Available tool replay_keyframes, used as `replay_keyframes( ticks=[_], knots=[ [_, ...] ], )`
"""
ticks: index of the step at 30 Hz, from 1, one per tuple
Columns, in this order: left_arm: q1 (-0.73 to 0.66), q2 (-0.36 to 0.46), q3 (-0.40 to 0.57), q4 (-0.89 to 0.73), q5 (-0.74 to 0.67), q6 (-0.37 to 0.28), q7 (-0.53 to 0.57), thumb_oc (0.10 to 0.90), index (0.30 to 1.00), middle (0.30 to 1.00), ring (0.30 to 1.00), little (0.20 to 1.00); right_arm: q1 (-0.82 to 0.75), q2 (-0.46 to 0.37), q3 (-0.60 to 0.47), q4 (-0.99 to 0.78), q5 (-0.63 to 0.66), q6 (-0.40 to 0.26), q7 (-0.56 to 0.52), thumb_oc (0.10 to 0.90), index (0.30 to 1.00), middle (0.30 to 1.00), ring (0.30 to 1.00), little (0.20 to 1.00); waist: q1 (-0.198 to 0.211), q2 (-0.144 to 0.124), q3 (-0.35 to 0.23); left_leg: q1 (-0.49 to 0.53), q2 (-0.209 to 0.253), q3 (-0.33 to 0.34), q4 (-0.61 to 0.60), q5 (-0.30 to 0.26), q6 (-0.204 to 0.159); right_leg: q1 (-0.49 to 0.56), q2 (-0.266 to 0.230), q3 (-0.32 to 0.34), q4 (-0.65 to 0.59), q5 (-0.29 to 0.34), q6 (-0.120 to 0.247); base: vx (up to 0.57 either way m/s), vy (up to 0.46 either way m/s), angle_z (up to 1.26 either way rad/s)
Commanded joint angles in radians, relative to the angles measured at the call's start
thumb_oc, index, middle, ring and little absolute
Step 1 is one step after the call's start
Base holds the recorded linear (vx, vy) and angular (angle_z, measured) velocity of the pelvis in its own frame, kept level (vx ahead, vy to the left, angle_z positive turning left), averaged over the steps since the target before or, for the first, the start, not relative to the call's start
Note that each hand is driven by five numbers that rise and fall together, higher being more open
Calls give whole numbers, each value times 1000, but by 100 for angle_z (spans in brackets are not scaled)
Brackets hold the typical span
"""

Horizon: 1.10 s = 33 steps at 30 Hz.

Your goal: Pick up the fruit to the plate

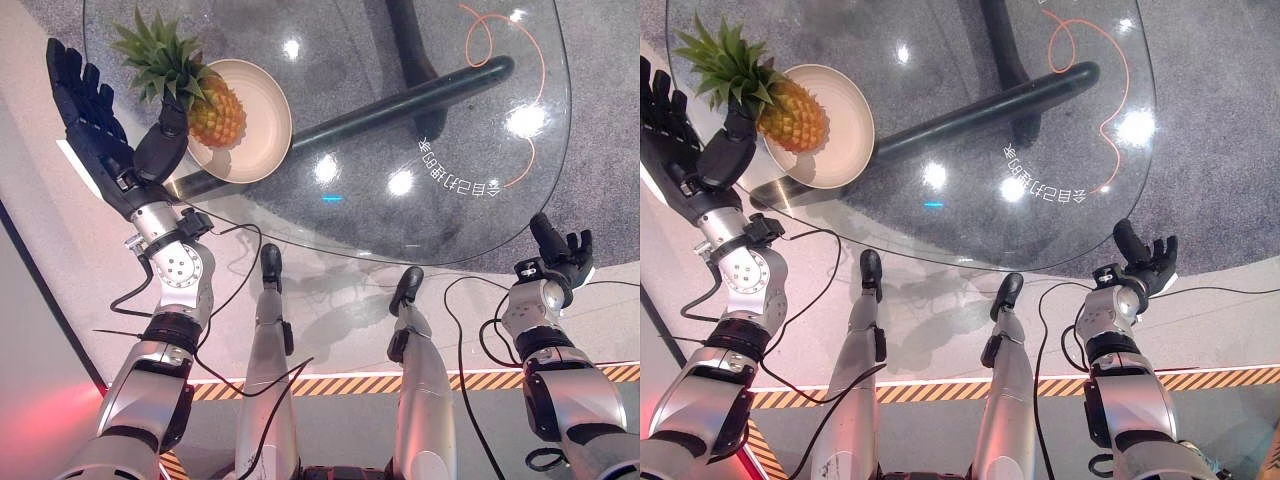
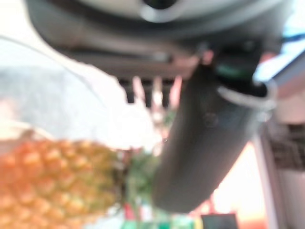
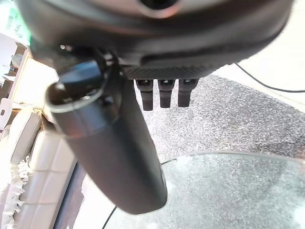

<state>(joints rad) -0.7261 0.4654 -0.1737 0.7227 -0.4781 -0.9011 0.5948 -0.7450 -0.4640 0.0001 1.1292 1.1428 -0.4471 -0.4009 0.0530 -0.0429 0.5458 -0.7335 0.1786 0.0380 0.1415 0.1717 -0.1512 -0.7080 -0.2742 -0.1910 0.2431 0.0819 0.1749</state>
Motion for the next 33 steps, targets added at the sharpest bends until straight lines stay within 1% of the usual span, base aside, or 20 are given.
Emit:
replay_keyframes(
  ticks=[1, 13, 22, 33],
  knots=[
    [-43, 7, 47, -89, 14, -93, -21, 800, 900, 900, 900, 900, 30, -66, -58, -11, 13, -80, -25, 800, 900, 900, 900, 900, 6, 7, -26, -4, -49, -10, 114, -140, 36, 5, 27, -56, 13, -21, -10, 0, 0, 0],
    [-11, -12, 42, -122, 9, -94, -44, 800, 900, 900, 900, 900, 38, -66, -62, -19, 10, -87, -33, 800, 900, 900, 900, 900, 14, 13, -26, -2, -51, -12, 112, -139, 37, 7, 20, -66, 18, -23, -10, 0, 0, 0],
    [22, -14, 41, -128, 8, -72, -59, 800, 900, 900, 900, 900, 44, -69, -71, -13, 13, -86, -28, 800, 900, 900, 900, 900, 23, 19, -26, 4, -54, -15, 113, -140, 38, 13, 13, -73, 23, -25, -9, -1, -1, 0],
    [52, -3, 37, -122, 50, -53, -42, 800, 900, 900, 900, 900, 53, -76, -76, 2, 20, -85, -15, 800, 900, 900, 900, 900, 27, 27, -26, 48, -62, -19, 98, -140, 39, 46, 16, -61, 14, -25, -6, -5, -2, 2]
  ],
)
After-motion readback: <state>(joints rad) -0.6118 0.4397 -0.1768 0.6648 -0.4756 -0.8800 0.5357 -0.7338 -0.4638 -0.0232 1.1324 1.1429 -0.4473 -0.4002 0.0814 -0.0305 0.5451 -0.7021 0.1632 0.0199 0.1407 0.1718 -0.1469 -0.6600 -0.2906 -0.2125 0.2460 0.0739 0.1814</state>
